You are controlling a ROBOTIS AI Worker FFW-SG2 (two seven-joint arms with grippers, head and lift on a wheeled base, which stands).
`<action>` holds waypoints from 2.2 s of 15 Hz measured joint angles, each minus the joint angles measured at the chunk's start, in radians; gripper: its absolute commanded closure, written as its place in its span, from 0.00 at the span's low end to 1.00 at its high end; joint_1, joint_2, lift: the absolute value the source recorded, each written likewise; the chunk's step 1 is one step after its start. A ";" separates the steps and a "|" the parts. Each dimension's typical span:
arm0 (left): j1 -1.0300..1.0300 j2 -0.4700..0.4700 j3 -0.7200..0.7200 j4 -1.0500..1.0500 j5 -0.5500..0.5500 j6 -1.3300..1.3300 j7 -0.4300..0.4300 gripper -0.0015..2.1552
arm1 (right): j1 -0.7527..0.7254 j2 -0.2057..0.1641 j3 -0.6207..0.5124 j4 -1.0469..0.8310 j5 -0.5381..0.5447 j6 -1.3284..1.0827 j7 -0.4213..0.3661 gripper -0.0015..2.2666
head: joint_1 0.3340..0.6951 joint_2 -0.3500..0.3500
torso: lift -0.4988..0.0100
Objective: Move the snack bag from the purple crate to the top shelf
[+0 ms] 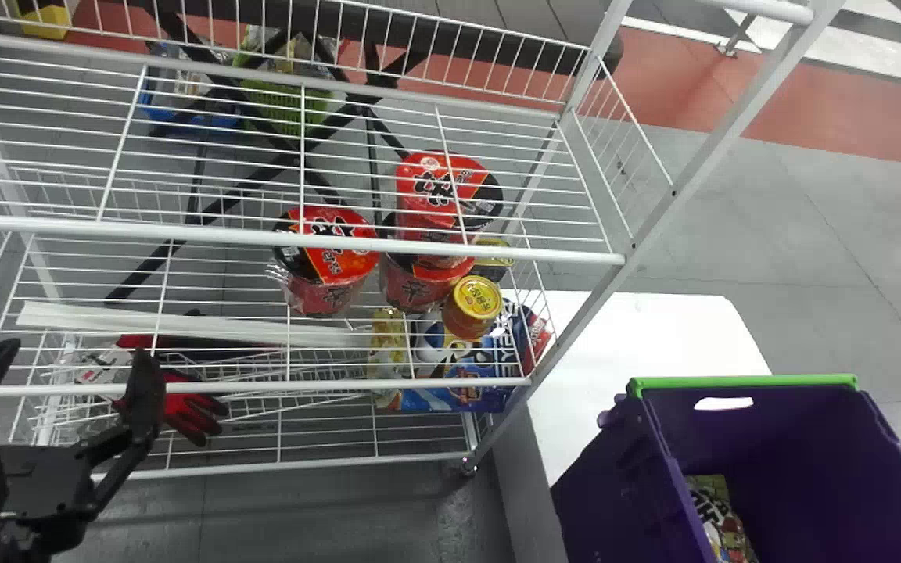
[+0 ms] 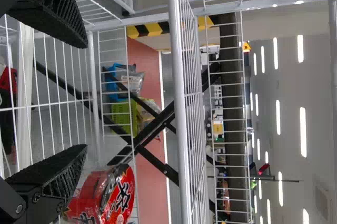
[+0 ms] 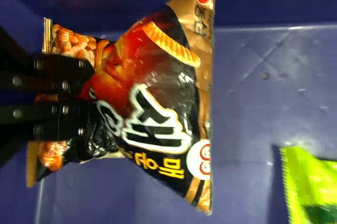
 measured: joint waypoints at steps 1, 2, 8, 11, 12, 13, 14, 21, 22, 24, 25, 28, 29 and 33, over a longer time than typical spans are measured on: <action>-0.001 0.000 0.000 0.002 0.000 0.000 0.000 0.07 | 0.000 0.002 -0.002 -0.006 -0.001 0.000 0.001 0.62 | 1.00 0.00 | 0.14; -0.003 -0.001 0.000 0.003 0.001 0.001 0.000 0.07 | 0.001 0.004 -0.007 -0.015 -0.002 0.000 0.005 0.62 | 1.00 0.00 | 0.15; -0.023 -0.002 -0.006 0.013 0.003 0.017 0.001 0.07 | 0.006 0.009 -0.037 -0.055 -0.004 0.029 0.012 0.62 | 1.00 0.00 | 0.20; -0.030 -0.003 -0.007 0.014 0.007 0.019 0.002 0.07 | 0.006 0.008 -0.049 -0.073 -0.004 0.050 0.014 0.62 | 1.00 0.00 | 0.22; -0.032 -0.003 -0.007 0.013 0.007 0.020 0.002 0.07 | 0.006 0.006 -0.050 -0.078 -0.003 0.057 0.015 0.62 | 1.00 0.00 | 0.23; -0.034 -0.004 -0.007 0.009 0.007 0.021 0.002 0.07 | 0.006 0.005 -0.051 -0.082 -0.003 0.064 0.015 0.62 | 1.00 0.00 | 0.24; -0.034 -0.004 -0.007 0.006 0.007 0.023 0.003 0.07 | 0.006 0.003 -0.051 -0.085 -0.003 0.068 0.015 0.62 | 1.00 0.00 | 0.25; -0.025 -0.003 -0.004 -0.014 0.007 0.025 0.003 0.07 | 0.006 -0.001 -0.052 -0.096 0.001 0.085 0.014 0.62 | 1.00 0.00 | 0.30; -0.024 -0.002 -0.002 -0.018 0.006 0.027 0.003 0.07 | 0.004 -0.001 -0.052 -0.097 0.002 0.088 0.014 0.62 | 1.00 0.00 | 0.31; -0.020 -0.002 0.000 -0.026 0.006 0.030 0.003 0.07 | -0.001 -0.003 -0.052 -0.099 0.005 0.096 0.015 0.62 | 1.00 0.00 | 0.32; -0.018 -0.002 0.001 -0.030 0.006 0.030 0.003 0.07 | -0.002 -0.005 -0.052 -0.100 0.006 0.103 0.015 0.62 | 1.00 0.00 | 0.33; -0.011 -0.002 0.004 -0.037 0.006 0.031 0.004 0.07 | -0.006 -0.015 -0.050 -0.109 0.010 0.130 0.023 0.62 | 1.00 0.00 | 0.36; -0.009 -0.002 0.004 -0.037 0.006 0.030 0.005 0.07 | -0.008 -0.018 -0.049 -0.112 0.012 0.139 0.027 0.62 | 1.00 0.00 | 0.36; -0.002 -0.002 0.004 -0.045 0.005 0.028 0.008 0.07 | -0.012 -0.024 -0.049 -0.121 0.015 0.153 0.031 0.62 | 1.00 0.00 | 0.39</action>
